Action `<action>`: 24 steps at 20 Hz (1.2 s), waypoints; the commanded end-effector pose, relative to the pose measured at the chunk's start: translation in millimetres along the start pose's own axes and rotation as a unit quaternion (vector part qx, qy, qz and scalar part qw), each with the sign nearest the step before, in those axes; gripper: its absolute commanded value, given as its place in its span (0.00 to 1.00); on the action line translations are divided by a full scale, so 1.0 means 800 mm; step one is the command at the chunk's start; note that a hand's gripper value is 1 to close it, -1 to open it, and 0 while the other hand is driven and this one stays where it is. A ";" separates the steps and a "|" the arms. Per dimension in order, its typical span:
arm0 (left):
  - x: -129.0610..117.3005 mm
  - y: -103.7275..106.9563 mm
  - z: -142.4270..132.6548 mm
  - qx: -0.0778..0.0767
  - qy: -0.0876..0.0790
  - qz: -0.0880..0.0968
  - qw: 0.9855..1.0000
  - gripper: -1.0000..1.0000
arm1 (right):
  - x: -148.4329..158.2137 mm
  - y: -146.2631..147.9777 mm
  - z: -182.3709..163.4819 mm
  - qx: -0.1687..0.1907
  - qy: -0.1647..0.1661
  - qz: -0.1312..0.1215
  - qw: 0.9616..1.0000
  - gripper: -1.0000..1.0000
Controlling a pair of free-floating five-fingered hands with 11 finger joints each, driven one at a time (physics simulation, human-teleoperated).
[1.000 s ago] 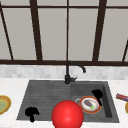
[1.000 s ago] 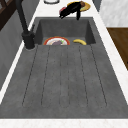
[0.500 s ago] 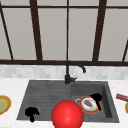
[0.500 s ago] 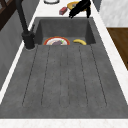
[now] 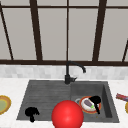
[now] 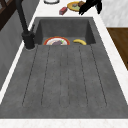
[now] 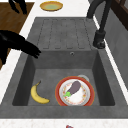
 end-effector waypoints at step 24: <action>0.000 0.000 0.000 0.000 0.000 0.000 1.000 0.50 | 0.081 0.055 0.193 0.006 0.045 -0.040 0.998 0.00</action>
